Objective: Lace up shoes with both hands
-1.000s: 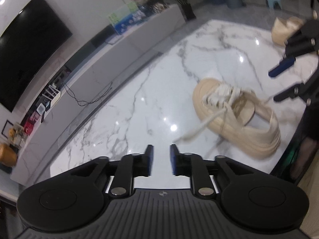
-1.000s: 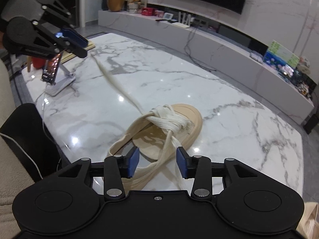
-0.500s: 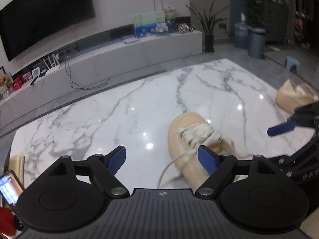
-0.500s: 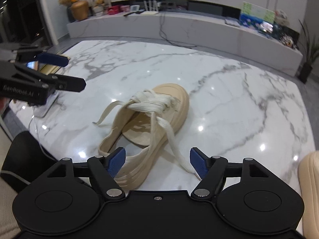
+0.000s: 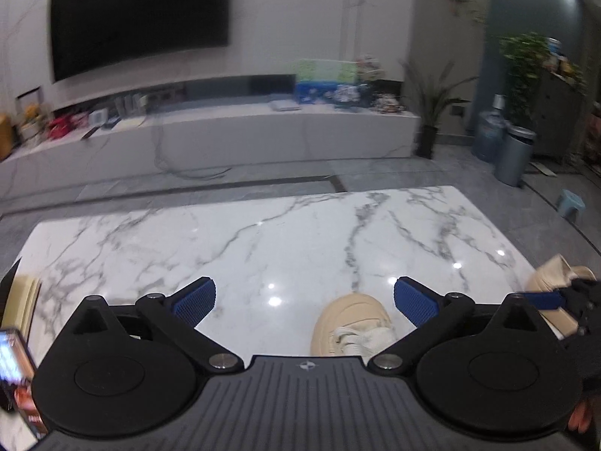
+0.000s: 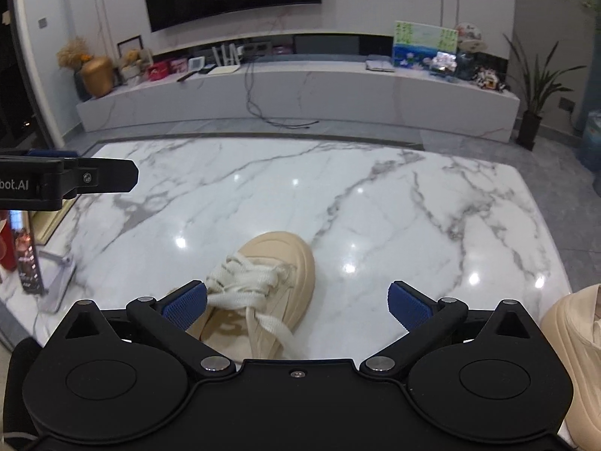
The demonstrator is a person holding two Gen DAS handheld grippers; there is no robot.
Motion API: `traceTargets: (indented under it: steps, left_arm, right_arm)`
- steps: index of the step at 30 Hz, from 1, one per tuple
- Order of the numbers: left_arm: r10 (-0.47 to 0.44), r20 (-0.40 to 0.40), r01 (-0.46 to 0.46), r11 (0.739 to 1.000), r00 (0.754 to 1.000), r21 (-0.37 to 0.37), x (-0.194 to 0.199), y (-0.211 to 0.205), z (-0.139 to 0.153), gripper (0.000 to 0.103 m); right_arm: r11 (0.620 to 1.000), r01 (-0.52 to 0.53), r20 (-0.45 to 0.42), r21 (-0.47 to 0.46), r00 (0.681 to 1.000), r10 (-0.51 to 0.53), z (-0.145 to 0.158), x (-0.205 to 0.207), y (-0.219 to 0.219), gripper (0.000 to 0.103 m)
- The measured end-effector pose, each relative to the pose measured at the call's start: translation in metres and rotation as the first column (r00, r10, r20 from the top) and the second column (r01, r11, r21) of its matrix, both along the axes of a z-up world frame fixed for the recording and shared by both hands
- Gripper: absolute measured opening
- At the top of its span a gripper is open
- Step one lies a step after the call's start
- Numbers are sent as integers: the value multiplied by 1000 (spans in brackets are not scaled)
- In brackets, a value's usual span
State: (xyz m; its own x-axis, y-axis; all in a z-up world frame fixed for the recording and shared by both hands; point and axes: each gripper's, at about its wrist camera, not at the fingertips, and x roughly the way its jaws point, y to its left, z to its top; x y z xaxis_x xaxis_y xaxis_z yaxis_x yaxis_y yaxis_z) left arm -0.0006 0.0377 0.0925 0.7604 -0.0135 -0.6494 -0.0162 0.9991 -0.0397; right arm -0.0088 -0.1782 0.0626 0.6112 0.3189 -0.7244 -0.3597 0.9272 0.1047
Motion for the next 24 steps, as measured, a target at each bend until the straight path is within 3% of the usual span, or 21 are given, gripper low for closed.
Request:
traceTargets:
  steps: [4,9,12,21,24]
  left_arm:
    - [80,-62,-79,997,995,23,5,-5,-8,101]
    - [90,-122,-95,995,988,-35,-4,0,-19,101]
    - [94,-155,-99,995,984,-29,-8,0,-28,101]
    - [94,-176,-88,995,980,41,-20,-5,-38,101]
    - [96,-186,-93,995,978,27,-12,-16,-25,101]
  right_arm:
    - [999,26,-26,21,999,-26,-2,2,7,102]
    - [999,34,-57,36,998,-32,-6,-4,7,102]
    - [999,36,-74,37,997,-33,-9,-8,5,102]
    - [999,43,-104,20,994,-41,-15,-16,0,102]
    - [999,49,-96,18,994,-47,-13,-16,-1,102]
